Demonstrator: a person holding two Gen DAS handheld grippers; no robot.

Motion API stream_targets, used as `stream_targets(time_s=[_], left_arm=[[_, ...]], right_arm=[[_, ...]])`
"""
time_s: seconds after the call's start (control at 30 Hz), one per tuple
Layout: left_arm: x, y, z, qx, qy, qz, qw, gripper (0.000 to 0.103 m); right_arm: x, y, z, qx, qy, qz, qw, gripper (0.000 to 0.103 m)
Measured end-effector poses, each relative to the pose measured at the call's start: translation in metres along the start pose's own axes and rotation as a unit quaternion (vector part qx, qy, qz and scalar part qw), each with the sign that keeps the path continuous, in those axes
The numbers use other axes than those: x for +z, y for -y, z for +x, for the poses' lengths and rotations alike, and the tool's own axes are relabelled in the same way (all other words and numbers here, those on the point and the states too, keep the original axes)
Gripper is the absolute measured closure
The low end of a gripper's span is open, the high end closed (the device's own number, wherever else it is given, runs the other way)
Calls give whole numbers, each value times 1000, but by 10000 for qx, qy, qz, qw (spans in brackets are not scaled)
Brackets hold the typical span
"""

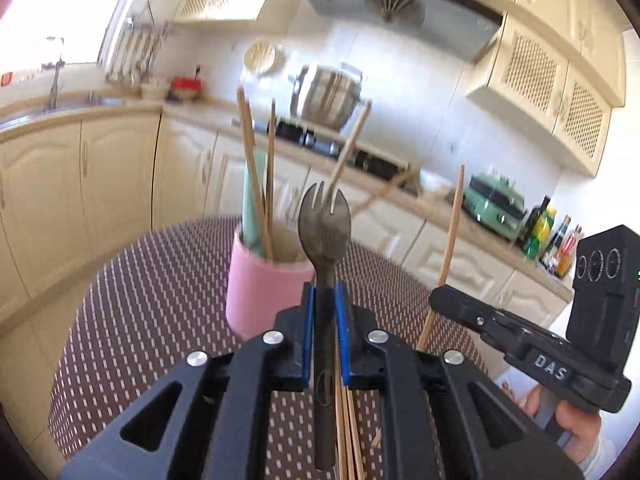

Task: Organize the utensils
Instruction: 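Lift fork and chopstick over the pink cup and release both into it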

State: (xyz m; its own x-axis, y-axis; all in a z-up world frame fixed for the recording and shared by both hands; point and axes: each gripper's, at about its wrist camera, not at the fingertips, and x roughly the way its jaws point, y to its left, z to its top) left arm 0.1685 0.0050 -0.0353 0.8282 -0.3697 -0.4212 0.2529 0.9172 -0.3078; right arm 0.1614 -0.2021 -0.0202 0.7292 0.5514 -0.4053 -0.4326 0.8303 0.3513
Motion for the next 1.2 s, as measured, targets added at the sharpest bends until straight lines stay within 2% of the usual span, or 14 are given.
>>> stream_targets(time_s=[0.3, 0.57, 0.77, 1.0, 1.2], left_arm=[[41, -11, 9, 117, 877, -4, 9961, 93], [72, -18, 26, 63, 1762, -133, 9842, 93], [75, -21, 55, 78, 1804, -160, 9834, 93], [61, -28, 80, 52, 1491, -208, 9886, 93], [50, -30, 78, 59, 1381, -178, 9902, 92]], right_arm=[[54, -33, 33, 224, 525, -237, 9981, 98], [85, -41, 54, -23, 1235, -434, 9914, 98], [91, -41, 67, -210, 1568, -647, 9853, 98], [78, -33, 89, -292, 1311, -711, 9884, 98], [70, -26, 90, -340, 1237, -651, 9896, 98]])
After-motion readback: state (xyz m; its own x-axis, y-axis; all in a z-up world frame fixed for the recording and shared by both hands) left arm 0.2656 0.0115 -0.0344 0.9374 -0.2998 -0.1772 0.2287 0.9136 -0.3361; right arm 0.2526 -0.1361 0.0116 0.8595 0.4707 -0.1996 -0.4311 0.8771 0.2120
